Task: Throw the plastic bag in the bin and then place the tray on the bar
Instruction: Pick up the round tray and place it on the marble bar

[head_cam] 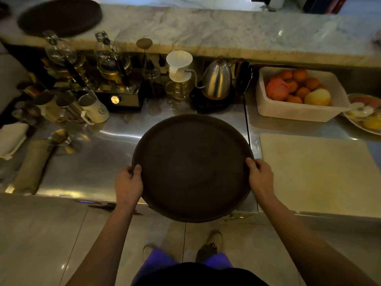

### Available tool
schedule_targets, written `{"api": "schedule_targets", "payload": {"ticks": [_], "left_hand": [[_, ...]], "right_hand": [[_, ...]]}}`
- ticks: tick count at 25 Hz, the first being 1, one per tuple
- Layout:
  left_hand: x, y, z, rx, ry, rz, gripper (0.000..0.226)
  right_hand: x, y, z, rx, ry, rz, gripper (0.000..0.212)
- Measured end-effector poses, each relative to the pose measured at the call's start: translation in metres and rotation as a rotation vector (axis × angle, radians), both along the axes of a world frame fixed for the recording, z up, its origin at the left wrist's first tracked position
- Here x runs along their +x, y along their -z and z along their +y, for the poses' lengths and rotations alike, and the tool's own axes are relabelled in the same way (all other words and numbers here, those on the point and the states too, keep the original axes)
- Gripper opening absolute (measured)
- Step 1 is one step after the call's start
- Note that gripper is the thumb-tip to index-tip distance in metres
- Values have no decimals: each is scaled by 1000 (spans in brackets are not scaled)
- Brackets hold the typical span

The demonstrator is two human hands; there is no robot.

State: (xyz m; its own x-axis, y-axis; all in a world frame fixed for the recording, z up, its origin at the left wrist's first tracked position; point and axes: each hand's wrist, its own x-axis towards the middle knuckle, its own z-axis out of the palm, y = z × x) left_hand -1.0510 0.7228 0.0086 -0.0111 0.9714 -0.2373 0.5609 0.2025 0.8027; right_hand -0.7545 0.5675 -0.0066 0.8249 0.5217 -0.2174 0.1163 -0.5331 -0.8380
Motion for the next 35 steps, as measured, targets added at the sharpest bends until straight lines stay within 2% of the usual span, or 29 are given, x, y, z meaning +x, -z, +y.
{"api": "schedule_targets", "payload": {"ticks": [10,17,24,31,35], "left_hand": [[-132,-99,64,107,-55,-189,23],[-203,-159,101,209,-127,-242,24],[-223,-201,145,296,-214,-277,24],[-201,-246,188,396,-290,-251,21],[-188,-259,223,435,-292,-196,25]], "right_hand": [[-129,-106,62,165,22,2,38],[-199,-173,122,256,-19,-5,35],[-202,-215,198,365,-156,15,28],[-177,-254,280,423,-220,-29,25],[-158,-270,332,424,-272,-71,41]]}}
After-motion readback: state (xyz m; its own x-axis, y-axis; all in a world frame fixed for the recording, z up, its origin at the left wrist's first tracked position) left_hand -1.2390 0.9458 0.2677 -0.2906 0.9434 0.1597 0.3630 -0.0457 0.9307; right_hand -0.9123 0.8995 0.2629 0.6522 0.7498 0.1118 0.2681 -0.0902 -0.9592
